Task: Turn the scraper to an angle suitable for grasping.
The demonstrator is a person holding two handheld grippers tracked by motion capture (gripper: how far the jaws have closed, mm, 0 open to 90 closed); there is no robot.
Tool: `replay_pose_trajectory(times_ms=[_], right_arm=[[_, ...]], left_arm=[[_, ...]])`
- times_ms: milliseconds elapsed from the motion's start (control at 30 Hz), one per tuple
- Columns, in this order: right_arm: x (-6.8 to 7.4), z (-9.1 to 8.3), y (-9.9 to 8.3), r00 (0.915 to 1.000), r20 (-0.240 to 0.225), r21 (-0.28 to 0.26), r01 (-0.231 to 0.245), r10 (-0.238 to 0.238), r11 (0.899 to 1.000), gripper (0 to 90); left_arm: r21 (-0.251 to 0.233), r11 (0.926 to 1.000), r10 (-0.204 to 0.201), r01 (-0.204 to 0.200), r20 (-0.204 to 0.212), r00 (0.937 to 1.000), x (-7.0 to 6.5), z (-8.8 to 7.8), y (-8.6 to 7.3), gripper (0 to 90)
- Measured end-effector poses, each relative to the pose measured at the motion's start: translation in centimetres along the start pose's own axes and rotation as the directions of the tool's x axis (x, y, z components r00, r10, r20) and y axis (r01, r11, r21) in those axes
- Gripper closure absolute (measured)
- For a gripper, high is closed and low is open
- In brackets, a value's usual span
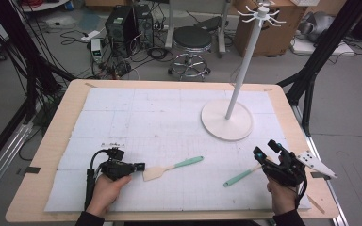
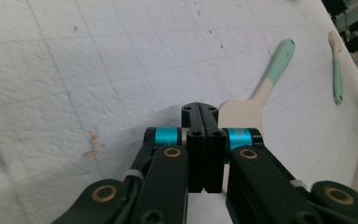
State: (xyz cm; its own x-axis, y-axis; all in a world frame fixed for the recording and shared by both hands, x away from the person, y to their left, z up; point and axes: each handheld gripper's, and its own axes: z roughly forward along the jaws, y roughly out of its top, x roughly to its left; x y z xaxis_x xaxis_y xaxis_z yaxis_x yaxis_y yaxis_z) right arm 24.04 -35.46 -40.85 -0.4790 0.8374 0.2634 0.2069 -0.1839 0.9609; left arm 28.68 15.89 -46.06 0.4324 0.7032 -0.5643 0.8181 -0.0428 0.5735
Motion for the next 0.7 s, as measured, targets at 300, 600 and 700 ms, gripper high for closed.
replay_pose_trajectory(times_ms=[300, 600, 700], right_arm=[[0.2, 0.1, 0.0, 1.0, -0.002, 0.002, 0.008, -0.008, 1.0, 24.0], [0.1, 0.1, 0.0, 1.0, -0.003, 0.004, 0.005, -0.005, 1.0, 24.0], [0.0, 0.1, 0.0, 0.9999, -0.003, 0.005, 0.011, -0.011, 1.0, 24.0]], left_arm=[[0.023, 0.9997, 0.01, -0.011, 0.04, 0.9992, -1.3, 1.4, 0.0, 89.8], [0.039, 0.9984, 0.038, -0.041, 0.062, 0.9974, -2.8, 2.9, 0.0, 89.8], [0.05, 0.998, 0.035, -0.039, 0.076, 0.9965, -3.5, 3.7, 0.0, 89.8]])
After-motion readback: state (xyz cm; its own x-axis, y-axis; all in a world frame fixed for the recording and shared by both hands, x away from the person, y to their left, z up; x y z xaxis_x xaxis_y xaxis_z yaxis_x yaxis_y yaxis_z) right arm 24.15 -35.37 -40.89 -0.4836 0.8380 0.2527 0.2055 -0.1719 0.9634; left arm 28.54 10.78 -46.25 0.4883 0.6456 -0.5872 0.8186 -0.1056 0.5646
